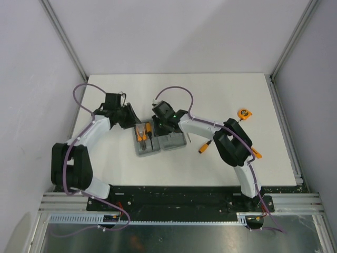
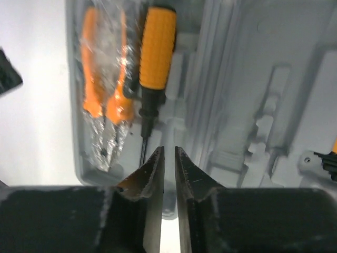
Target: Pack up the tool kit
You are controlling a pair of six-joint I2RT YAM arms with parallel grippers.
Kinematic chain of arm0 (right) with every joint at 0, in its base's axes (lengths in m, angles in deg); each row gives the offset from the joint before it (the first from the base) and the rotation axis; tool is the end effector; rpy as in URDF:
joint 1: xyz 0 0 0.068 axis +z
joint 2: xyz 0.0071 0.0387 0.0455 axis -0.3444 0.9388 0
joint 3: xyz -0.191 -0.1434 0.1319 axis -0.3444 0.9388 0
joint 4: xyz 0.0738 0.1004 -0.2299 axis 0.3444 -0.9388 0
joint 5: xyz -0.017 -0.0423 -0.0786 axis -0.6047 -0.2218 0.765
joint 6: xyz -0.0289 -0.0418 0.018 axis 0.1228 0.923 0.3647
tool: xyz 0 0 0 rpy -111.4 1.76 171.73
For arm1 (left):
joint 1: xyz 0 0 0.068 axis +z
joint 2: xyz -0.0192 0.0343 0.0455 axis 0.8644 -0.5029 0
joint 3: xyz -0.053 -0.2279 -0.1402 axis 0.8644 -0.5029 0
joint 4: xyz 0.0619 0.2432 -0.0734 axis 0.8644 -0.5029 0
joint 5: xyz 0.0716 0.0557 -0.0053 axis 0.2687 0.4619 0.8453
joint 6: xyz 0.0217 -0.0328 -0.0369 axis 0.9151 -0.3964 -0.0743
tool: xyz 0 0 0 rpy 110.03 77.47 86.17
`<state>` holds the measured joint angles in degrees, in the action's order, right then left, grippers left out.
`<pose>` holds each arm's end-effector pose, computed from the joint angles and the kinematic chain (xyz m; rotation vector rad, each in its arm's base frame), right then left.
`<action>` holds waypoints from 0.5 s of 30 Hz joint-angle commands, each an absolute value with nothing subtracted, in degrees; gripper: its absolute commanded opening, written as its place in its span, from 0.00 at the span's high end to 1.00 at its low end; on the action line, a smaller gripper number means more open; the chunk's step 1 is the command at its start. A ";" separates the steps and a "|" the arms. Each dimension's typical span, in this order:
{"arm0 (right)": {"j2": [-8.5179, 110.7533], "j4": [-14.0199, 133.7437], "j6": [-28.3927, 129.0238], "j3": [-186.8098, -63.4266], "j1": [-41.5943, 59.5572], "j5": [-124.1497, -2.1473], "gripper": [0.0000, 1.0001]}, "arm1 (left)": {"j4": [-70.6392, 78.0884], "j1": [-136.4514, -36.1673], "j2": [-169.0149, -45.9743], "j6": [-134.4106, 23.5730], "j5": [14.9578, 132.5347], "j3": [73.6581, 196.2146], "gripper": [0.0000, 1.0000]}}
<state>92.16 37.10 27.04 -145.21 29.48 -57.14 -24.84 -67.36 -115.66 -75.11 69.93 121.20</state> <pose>0.3084 0.3643 0.1982 -0.4455 2.5098 0.6264 0.3017 -0.0475 0.2408 -0.4277 2.4891 -0.5439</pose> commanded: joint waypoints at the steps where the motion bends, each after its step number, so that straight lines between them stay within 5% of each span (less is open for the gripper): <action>1: 88.27 39.83 28.56 -141.80 29.83 -60.26 0.85 | -20.38 -69.33 -120.96 -76.28 64.66 125.03 0.63; 15: 86.62 42.14 29.48 -138.83 30.84 -63.14 0.76 | -17.55 -71.16 -132.79 -77.28 63.91 129.67 0.66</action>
